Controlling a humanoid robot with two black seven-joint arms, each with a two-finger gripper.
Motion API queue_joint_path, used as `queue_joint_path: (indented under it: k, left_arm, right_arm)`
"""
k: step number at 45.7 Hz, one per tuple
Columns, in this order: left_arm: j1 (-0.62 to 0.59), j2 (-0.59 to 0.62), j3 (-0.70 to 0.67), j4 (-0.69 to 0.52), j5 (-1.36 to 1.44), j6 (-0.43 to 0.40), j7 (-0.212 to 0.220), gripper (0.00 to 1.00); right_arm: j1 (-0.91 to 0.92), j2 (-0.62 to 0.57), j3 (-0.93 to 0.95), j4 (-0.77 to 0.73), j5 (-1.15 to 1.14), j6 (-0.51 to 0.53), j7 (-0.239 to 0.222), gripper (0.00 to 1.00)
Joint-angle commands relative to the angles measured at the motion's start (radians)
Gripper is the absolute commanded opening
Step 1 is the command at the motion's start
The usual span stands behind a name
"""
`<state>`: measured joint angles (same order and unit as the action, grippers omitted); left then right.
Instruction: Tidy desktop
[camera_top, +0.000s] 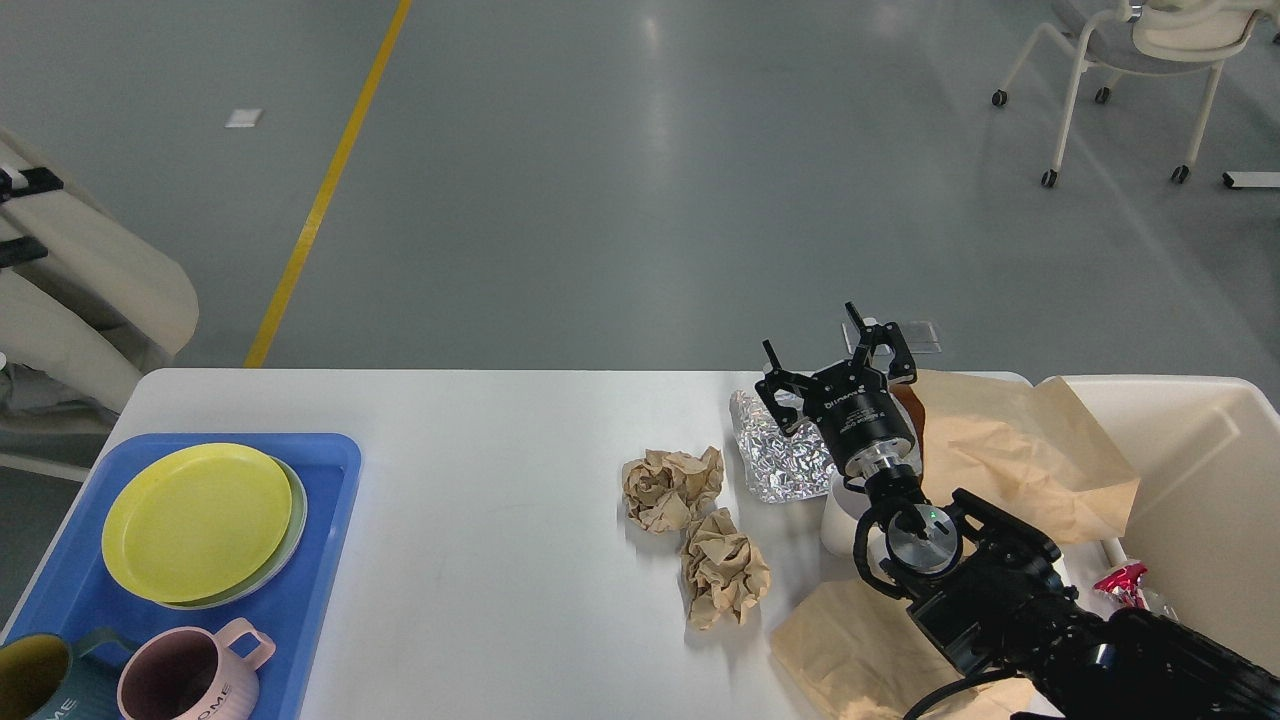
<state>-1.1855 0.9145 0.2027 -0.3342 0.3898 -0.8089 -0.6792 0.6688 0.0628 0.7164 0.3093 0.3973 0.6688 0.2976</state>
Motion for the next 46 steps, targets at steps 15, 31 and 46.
queue_joint_path:
  k: [15,31,46]
  left_arm:
    - [0.084,-0.212,-0.535,0.011,-0.153,-0.108,0.050,0.92]
    - [0.119,-0.381,-0.674,0.014,-0.235,-0.072,0.150,0.94]
    - [0.122,-0.467,-0.700,0.014,-0.250,-0.053,0.191,0.95]
  right_arm:
    - [0.000,0.000,0.000,-0.001,0.000,0.000,0.000,1.00]
    - [0.000,0.000,0.000,-0.001,0.000,0.000,0.000,1.00]
    - [0.000,0.000,0.000,0.001,0.000,0.000,0.000,1.00]
